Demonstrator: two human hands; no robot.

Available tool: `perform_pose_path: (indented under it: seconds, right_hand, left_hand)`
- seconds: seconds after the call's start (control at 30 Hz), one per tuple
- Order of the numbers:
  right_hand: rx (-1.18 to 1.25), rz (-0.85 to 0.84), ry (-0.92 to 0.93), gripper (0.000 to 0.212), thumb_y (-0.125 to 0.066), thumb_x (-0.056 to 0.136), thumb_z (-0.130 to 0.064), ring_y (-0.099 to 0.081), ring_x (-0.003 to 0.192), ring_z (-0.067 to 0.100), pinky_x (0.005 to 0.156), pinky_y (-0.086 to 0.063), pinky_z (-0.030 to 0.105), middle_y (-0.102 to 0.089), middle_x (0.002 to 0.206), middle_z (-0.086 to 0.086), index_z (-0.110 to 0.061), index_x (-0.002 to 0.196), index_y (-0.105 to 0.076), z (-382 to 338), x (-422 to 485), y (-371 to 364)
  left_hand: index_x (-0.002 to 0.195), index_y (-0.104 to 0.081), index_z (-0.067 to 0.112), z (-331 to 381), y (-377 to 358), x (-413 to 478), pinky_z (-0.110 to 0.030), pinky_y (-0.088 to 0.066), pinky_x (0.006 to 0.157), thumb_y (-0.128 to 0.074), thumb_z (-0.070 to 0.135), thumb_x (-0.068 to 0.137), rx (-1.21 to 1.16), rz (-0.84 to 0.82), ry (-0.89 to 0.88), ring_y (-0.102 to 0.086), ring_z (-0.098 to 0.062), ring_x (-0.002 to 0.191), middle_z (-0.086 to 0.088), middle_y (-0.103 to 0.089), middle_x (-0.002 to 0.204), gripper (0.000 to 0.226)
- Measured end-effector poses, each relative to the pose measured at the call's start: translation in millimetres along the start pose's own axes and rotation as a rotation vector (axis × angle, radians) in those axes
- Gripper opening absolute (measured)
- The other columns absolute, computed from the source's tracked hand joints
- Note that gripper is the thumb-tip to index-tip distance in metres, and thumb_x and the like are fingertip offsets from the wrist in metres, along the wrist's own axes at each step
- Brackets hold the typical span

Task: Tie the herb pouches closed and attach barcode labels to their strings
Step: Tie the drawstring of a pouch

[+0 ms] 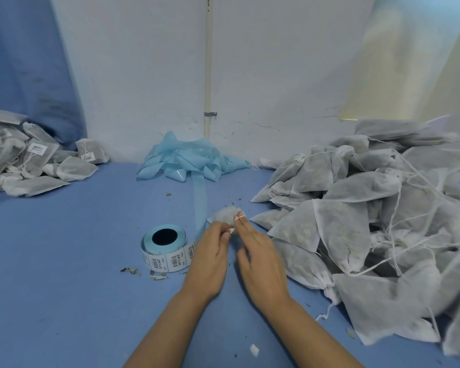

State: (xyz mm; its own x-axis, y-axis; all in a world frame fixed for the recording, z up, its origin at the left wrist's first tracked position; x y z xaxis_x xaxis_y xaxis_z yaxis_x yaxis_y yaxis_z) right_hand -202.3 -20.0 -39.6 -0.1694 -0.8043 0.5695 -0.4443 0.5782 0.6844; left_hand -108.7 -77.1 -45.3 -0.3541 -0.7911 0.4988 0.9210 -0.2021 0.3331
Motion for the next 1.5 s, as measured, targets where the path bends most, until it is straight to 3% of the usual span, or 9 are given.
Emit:
perform_pose_path:
  seconds: [0.1, 0.37, 0.53, 0.67, 0.8, 1.03, 1.17, 1.33, 1.5]
  right_hand:
    - [0.108, 0.210, -0.029, 0.035, -0.058, 0.090, -0.003, -0.055, 0.104, 0.018, 0.089, -0.036, 0.013, -0.065, 0.119, -0.007, -0.016, 0.121, -0.066, 5.7, 1.5, 10.3]
    - [0.447, 0.357, -0.258, 0.025, -0.069, 0.083, -0.005, -0.060, 0.087, 0.008, 0.078, -0.043, 0.011, -0.064, 0.079, -0.034, -0.028, 0.091, -0.074, 26.9, 4.1, 13.3]
    - [0.609, 0.321, -0.372, 0.033, -0.074, 0.080, -0.010, -0.062, 0.078, -0.002, 0.072, -0.044, 0.009, -0.068, 0.079, -0.031, -0.043, 0.076, -0.069, 29.1, 4.8, 12.3]
    - [0.643, 0.231, -0.345, 0.029, -0.075, 0.080, -0.011, -0.063, 0.073, -0.010, 0.068, -0.043, 0.006, -0.071, 0.078, -0.027, -0.040, 0.074, -0.072, 21.7, 5.4, 10.6]
    - [0.525, 0.179, -0.263, 0.022, -0.074, 0.080, -0.013, -0.062, 0.079, -0.007, 0.069, -0.042, 0.007, -0.067, 0.075, -0.032, -0.035, 0.076, -0.075, 16.4, 6.1, 10.5]
    - [0.317, 0.097, -0.241, 0.007, -0.071, 0.084, -0.022, -0.059, 0.093, 0.014, 0.081, -0.045, 0.027, -0.072, 0.082, -0.015, -0.021, 0.083, -0.078, 19.2, 7.3, 3.4]
    - [0.271, 0.134, -0.269, 0.006, -0.070, 0.082, -0.019, -0.054, 0.087, 0.010, 0.073, -0.042, 0.020, -0.066, 0.078, -0.012, -0.020, 0.076, -0.071, 15.4, 5.6, 2.5]
    - [0.549, 0.145, -0.402, 0.015, -0.070, 0.079, -0.006, -0.057, 0.074, 0.000, 0.065, -0.042, 0.008, -0.060, 0.088, -0.001, -0.017, 0.072, -0.063, 14.8, 4.4, -2.5]
    - [0.715, 0.076, -0.514, 0.011, -0.068, 0.083, -0.010, -0.053, 0.065, -0.006, 0.065, -0.042, 0.006, -0.058, 0.095, 0.005, -0.016, 0.074, -0.065, 19.2, 6.8, -8.2]
  left_hand:
    - [0.091, -0.054, 0.017, -2.5, -1.9, -1.3, -0.033, -0.044, 0.083, -0.043, 0.017, 0.100, 0.042, -0.048, 0.021, -0.055, -0.015, 0.091, 0.000, -0.060, 0.092, 0.014]
    - [0.092, -0.055, 0.022, -1.6, -6.3, -4.9, -0.033, -0.045, 0.083, -0.045, 0.024, 0.099, 0.061, -0.159, 0.059, -0.056, -0.009, 0.091, 0.008, -0.062, 0.092, 0.012]
    - [0.089, -0.050, 0.026, -4.4, -2.5, -3.5, -0.021, -0.043, 0.073, -0.042, 0.025, 0.101, -0.023, -0.074, 0.098, -0.055, -0.001, 0.076, 0.008, -0.062, 0.083, 0.014]
    - [0.091, -0.048, 0.025, -10.8, 2.7, -0.6, -0.029, -0.049, 0.067, -0.041, 0.023, 0.101, -0.180, 0.046, 0.193, -0.061, -0.012, 0.072, 0.006, -0.066, 0.080, 0.013]
    - [0.088, -0.050, 0.026, -9.2, 5.4, -1.6, -0.015, -0.045, 0.060, -0.044, 0.024, 0.100, -0.174, 0.069, 0.181, -0.058, -0.001, 0.064, 0.009, -0.065, 0.072, 0.014]
    - [0.086, -0.053, 0.029, -1.4, 6.9, -4.0, -0.025, -0.045, 0.056, -0.049, 0.026, 0.098, -0.005, 0.066, 0.109, -0.055, -0.006, 0.056, 0.007, -0.058, 0.065, 0.013]
    - [0.090, -0.058, 0.020, 1.9, 1.6, -5.2, -0.015, -0.043, 0.049, -0.049, 0.018, 0.098, -0.206, 0.015, 0.144, -0.054, -0.005, 0.048, 0.006, -0.063, 0.062, 0.012]
    - [0.089, -0.054, 0.008, -1.8, -1.0, -2.8, -0.016, -0.051, 0.059, -0.046, 0.006, 0.098, -0.498, 0.035, 0.255, -0.069, -0.010, 0.072, -0.006, -0.072, 0.088, 0.012]
    - [0.088, -0.055, 0.013, -7.0, 2.2, -0.4, -0.014, -0.048, 0.063, -0.048, 0.010, 0.098, -0.392, 0.052, 0.217, -0.065, -0.004, 0.069, -0.001, -0.068, 0.078, 0.013]
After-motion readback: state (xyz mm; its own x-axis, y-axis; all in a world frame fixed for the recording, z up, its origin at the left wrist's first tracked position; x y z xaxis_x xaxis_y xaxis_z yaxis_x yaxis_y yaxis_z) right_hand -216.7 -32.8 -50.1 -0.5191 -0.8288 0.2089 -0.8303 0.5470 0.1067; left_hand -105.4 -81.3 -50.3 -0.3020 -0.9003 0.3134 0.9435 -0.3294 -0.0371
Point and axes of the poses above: each hand's wrist, its own x-axis towards the middle knuckle, its own y-axis out of the back of the hand, z = x × y, the point moved 5 cm from there along x, towards the middle knuckle
